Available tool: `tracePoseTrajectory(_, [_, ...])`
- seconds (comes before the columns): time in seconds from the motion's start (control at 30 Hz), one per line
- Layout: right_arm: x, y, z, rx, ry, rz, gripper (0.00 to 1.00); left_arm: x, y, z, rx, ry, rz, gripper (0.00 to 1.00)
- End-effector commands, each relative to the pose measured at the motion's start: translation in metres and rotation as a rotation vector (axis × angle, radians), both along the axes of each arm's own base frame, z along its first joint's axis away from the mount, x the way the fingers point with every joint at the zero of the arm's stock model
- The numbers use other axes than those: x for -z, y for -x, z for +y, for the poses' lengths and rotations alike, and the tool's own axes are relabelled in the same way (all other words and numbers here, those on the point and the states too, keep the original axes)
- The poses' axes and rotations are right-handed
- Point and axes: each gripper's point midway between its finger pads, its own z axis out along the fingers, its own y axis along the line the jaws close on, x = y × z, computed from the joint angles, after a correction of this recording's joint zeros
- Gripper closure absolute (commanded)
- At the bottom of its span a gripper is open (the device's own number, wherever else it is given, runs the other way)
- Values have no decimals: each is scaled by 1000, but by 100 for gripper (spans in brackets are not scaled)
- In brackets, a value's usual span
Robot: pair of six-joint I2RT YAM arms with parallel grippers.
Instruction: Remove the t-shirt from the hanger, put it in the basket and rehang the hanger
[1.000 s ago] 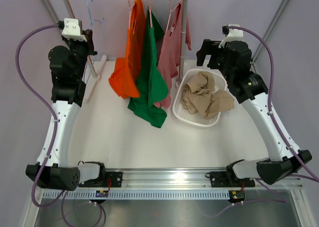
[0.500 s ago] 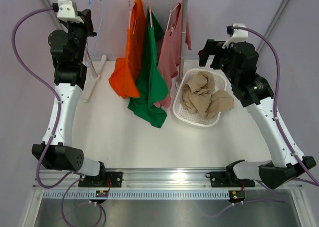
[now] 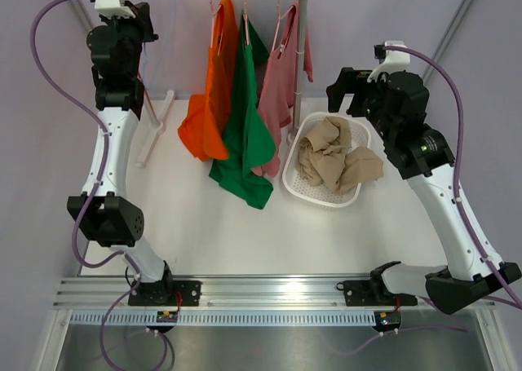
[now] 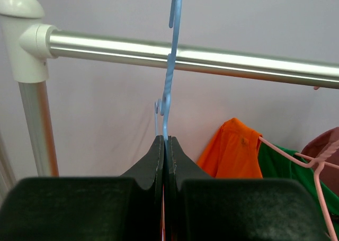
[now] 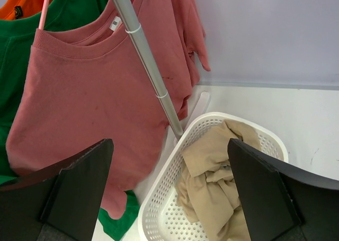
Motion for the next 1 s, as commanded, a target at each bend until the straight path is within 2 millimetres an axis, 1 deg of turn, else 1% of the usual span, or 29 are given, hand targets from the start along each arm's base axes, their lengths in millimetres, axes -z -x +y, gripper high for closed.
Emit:
tracePoseTrajectory(0.0, [-26,14,-5,-12,-16,-57,0,-27,3,5,18,34,-86,100])
tracePoseTrajectory(0.07, [-25,14,-6,-12,-18,-54,0,-18,-2,6,17,42,-71,100])
tracePoseTrajectory(0.1, [-23,14,-6,-11,-17,-52,1,-11,-4,7,11,47,-58,99])
tracePoseTrajectory(0.13, [-24,15,-6,-12,-18,-54,0,-8,-5,9,-1,62,-55,91])
tracePoseTrajectory(0.17, [-21,14,-6,-11,-16,-49,1,-15,1,11,-8,63,-79,79])
tracePoseTrajectory(0.2, [-21,15,-6,-12,-16,-49,0,-7,1,13,-15,62,-69,60])
tracePoseTrajectory(0.23, [-20,14,-5,-17,-15,-46,1,-6,2,13,-24,62,-73,58])
tracePoseTrajectory(0.27, [-19,14,-3,-23,-15,-44,1,-11,6,15,-29,58,-81,56])
tracePoseTrajectory(0.37, [-18,13,-2,-29,-18,-42,1,-12,11,18,-51,43,-76,46])
tracePoseTrajectory(0.4, [-18,13,-1,-33,-19,-41,0,-19,19,19,-59,47,-90,42])
tracePoseTrajectory(0.43, [-17,13,0,-36,-20,-38,1,-15,21,20,-65,72,-77,39])
tracePoseTrajectory(0.5, [-17,12,1,-40,-27,-39,0,-18,31,17,-70,82,-85,38])
tracePoseTrajectory(0.53, [-17,12,2,-41,-27,-39,1,-32,49,25,-120,84,-121,38])
tracePoseTrajectory(0.57, [-17,12,3,-47,-32,-41,1,-26,52,6,-94,77,-127,38])
tracePoseTrajectory(0.6, [-17,11,4,-50,-35,-40,0,-29,61,1,-106,65,-144,38])
tracePoseTrajectory(0.63, [-17,11,5,-53,-36,-38,1,-39,76,8,-191,37,-173,38])
tracePoseTrajectory(0.67, [-16,12,6,-60,-38,-36,1,-39,82,-8,-186,28,-189,38])
tracePoseTrajectory(0.7, [-16,12,7,-63,-40,-35,1,-42,89,-11,-213,4,-199,37])
tracePoseTrajectory(0.73, [-15,12,7,-66,-43,-34,0,-45,96,-8,-265,-16,-205,37])
tracePoseTrajectory(0.77, [-14,12,8,-67,-44,-31,1,-50,104,-20,-248,-17,-217,37])
tracePoseTrajectory(0.83, [-13,12,9,-72,-44,-29,0,-54,111,-29,-238,-28,-222,38])
tracePoseTrajectory(0.87, [-12,12,9,-74,-48,-26,1,-58,118,-37,-222,-25,-231,38])
tracePoseTrajectory(0.93, [-12,12,9,-74,-49,-26,0,-60,122,-43,-199,-15,-235,38])
tracePoseTrajectory(0.97, [-12,13,9,-77,-50,-26,0,-59,121,-46,-187,-15,-230,38])
